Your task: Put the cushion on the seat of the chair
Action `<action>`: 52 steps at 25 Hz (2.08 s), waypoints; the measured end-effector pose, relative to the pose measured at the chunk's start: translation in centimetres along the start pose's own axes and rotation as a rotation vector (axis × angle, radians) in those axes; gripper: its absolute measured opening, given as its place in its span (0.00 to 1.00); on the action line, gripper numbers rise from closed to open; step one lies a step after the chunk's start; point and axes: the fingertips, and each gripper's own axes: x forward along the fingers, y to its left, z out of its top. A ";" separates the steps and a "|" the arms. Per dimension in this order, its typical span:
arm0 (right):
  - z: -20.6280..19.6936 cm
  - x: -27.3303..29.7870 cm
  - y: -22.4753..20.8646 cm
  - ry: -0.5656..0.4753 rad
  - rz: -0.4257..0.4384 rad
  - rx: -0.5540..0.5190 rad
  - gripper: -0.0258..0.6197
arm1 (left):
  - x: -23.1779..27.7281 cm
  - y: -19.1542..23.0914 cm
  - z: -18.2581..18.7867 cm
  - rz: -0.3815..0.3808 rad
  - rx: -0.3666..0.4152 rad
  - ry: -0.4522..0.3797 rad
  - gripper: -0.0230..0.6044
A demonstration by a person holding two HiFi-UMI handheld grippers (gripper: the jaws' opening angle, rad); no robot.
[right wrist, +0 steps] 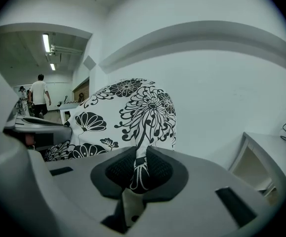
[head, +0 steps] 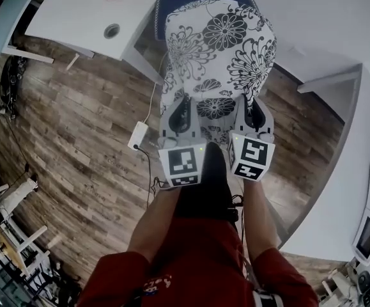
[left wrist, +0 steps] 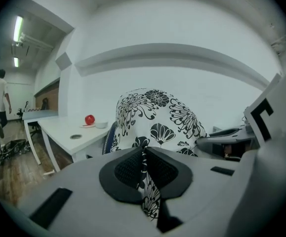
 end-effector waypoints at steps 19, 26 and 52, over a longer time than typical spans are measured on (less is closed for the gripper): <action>-13.0 13.6 -3.6 0.214 0.112 -0.004 0.13 | 12.2 -1.5 -13.1 0.119 -0.066 0.227 0.10; -18.9 17.7 -3.6 0.291 0.134 -0.016 0.13 | 15.6 -1.5 -19.3 0.149 -0.085 0.298 0.10; -29.4 27.9 -2.3 0.450 0.154 -0.098 0.15 | 25.0 1.5 -31.7 0.199 -0.075 0.460 0.11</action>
